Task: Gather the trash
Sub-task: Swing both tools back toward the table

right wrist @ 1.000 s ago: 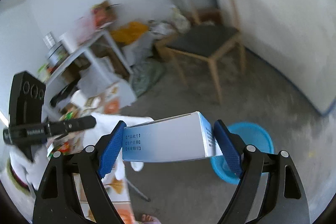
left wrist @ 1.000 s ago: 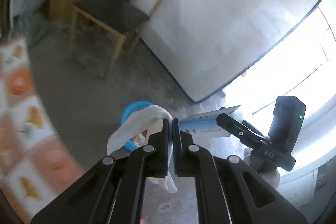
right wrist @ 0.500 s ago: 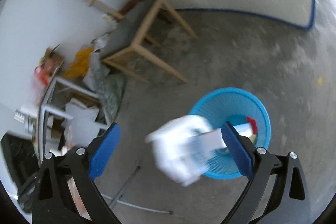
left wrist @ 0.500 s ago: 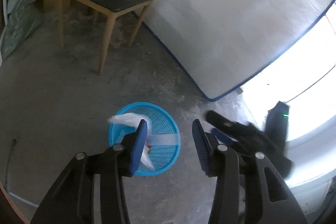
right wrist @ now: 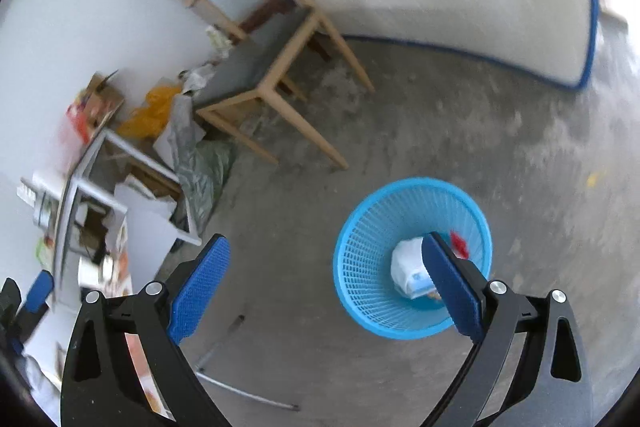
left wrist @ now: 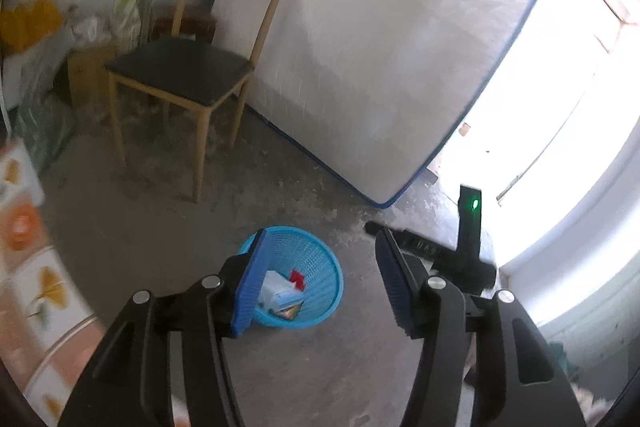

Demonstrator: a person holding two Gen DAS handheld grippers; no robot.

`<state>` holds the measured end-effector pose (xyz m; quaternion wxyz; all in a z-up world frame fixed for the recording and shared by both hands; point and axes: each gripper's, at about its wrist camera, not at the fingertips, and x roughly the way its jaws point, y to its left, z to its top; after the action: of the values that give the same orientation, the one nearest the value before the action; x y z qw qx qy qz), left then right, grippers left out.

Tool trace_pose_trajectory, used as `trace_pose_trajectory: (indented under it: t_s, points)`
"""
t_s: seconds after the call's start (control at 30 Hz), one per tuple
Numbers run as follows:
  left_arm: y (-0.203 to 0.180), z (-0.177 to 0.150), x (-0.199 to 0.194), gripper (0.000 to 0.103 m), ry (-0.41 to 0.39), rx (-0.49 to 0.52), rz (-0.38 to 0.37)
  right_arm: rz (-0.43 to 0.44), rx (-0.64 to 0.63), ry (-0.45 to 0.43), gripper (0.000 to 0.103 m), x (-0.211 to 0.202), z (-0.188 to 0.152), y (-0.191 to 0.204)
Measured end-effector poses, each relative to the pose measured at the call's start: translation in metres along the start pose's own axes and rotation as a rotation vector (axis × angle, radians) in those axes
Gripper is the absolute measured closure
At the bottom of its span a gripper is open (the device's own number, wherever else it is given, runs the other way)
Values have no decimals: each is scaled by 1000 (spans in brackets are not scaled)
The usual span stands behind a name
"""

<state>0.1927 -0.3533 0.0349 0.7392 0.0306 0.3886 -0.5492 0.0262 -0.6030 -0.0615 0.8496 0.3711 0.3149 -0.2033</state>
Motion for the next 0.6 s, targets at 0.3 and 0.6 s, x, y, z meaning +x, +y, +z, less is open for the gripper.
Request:
trace_pose_trajectory:
  t_s: [0.3, 0.6]
  points:
    - [22, -64, -159, 35, -187, -37, 193, 16, -336, -141, 8, -89, -30, 104]
    - [49, -142, -289, 24, -361, -190, 349, 189, -571, -150, 8, -119, -78, 221]
